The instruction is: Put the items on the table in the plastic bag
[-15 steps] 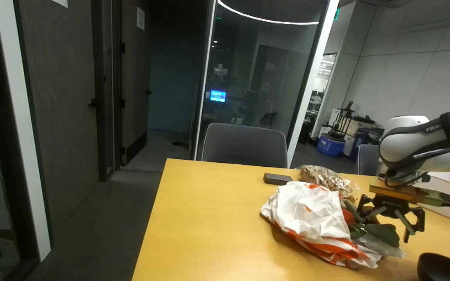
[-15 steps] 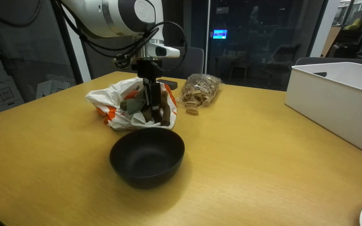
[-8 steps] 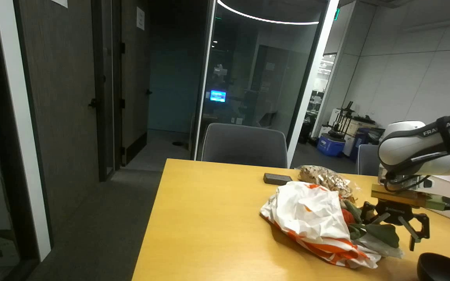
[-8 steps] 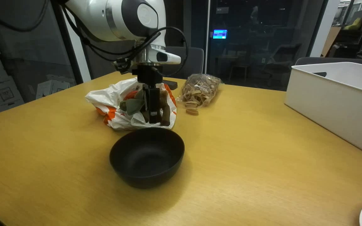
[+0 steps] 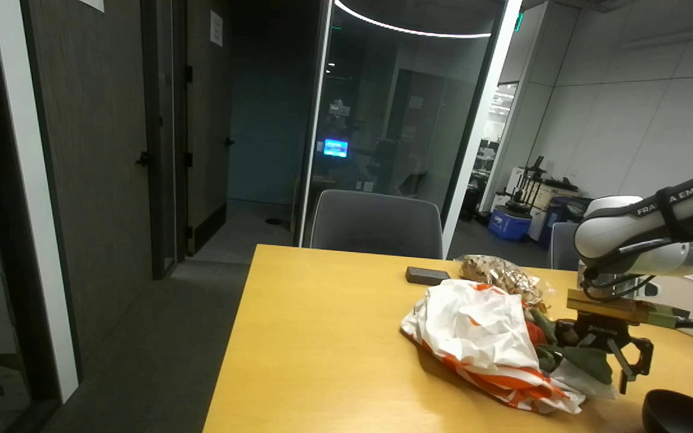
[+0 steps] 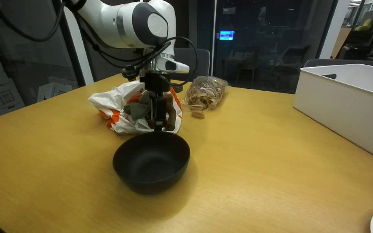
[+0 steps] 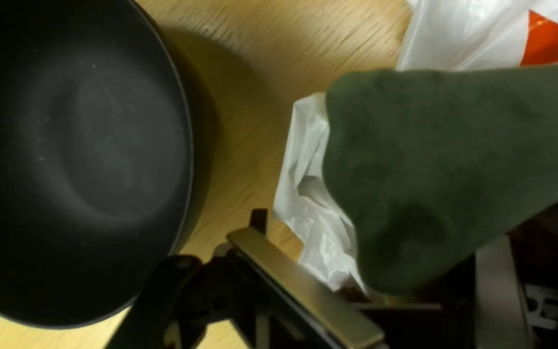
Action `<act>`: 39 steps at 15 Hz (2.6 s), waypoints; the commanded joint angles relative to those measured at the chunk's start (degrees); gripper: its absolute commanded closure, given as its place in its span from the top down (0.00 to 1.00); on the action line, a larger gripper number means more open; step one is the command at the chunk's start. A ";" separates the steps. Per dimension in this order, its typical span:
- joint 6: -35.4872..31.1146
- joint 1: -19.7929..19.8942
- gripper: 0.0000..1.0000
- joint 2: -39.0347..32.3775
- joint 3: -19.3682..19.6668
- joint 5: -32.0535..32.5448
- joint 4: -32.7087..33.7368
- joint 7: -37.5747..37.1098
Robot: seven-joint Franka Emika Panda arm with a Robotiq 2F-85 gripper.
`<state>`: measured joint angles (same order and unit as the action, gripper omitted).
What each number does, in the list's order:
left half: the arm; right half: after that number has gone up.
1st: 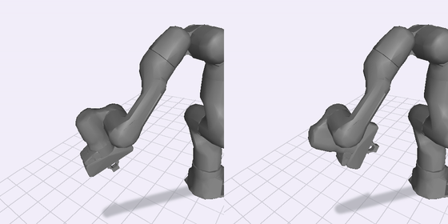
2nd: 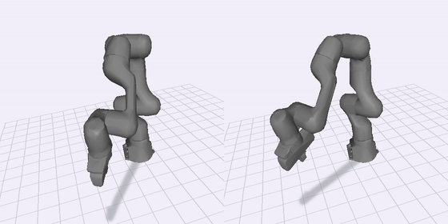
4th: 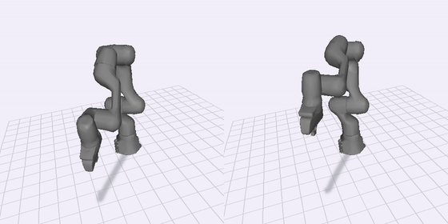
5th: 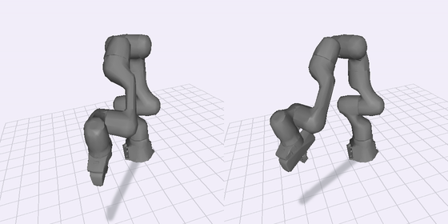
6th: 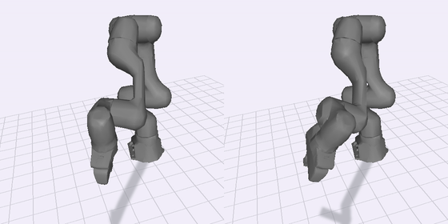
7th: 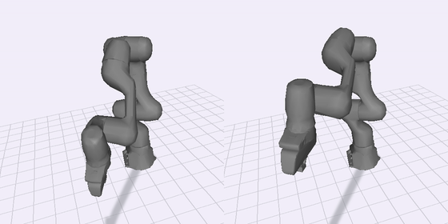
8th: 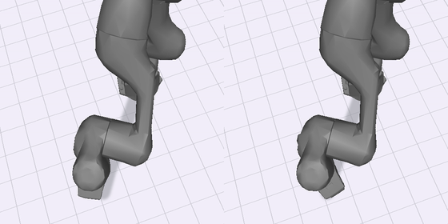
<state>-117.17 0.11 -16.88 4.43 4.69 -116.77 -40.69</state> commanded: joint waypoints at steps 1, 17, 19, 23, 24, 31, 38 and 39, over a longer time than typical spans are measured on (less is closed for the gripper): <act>2.78 0.25 0.52 -1.59 0.29 -2.16 2.88 2.42; 5.63 1.06 0.07 2.37 3.95 -0.29 3.87 0.69; 4.98 1.26 0.07 4.05 4.44 0.22 3.19 0.22; 3.63 1.37 0.07 8.12 4.98 2.59 1.80 -2.08; 3.49 1.47 0.07 9.06 4.95 3.58 1.52 -2.37; 2.53 1.90 0.07 12.23 3.79 5.84 0.16 -0.85; -4.16 1.64 0.07 17.36 1.45 6.38 -4.94 4.15; -4.89 1.58 0.07 17.78 0.93 6.05 -5.53 6.06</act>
<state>-119.12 1.52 -2.67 6.82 10.53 -119.00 -39.00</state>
